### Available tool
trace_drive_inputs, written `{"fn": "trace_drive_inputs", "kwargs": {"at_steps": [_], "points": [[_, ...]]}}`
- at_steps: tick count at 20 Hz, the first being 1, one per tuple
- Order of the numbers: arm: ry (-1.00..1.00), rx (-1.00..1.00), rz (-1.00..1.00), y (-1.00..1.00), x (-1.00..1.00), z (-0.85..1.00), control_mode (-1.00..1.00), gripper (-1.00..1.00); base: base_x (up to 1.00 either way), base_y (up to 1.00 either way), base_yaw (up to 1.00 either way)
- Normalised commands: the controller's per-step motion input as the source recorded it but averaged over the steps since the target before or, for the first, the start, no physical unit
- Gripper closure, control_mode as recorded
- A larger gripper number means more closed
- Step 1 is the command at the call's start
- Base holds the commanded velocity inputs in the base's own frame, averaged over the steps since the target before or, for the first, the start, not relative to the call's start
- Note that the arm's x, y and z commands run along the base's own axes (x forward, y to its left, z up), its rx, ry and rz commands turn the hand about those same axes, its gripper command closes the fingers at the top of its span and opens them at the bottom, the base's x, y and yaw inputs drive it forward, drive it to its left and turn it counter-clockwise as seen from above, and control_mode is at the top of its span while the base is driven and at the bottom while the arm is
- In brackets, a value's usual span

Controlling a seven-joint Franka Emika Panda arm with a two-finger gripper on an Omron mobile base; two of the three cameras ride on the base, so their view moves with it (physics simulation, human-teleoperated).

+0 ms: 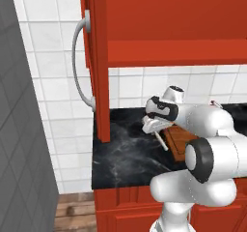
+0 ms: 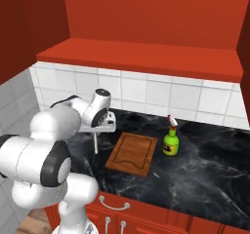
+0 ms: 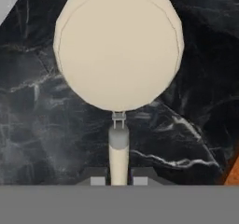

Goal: Grab the spray bottle from the cabinet, then place it next to the cutting board for sanitizing. Then grab the dish brush from the countertop next to the sink and place it next to the cutting board.

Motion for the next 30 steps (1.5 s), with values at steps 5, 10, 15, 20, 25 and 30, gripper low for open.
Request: {"fn": "trace_drive_inputs", "kwargs": {"at_steps": [5,10,15,20,25,30], "points": [[0.14,0.12,-0.13,-0.15,0.36,-0.78,-1.00,1.00,0.00,0.00,0.00],[0.22,0.00,-0.11,0.00,0.15,-0.69,-1.00,1.00,0.00,0.00,0.00],[0.21,0.00,-0.15,0.00,0.44,-0.66,-1.00,1.00,0.00,0.00,0.00],[0.15,0.00,-0.15,0.00,0.44,-0.62,-1.00,-1.00,0.00,0.00,0.00],[-0.09,0.00,-0.03,0.00,-0.41,-0.03,-1.00,-1.00,0.00,0.00,0.00],[-0.21,0.00,0.00,0.00,-0.62,0.13,-1.00,-1.00,0.00,0.00,0.00]]}}
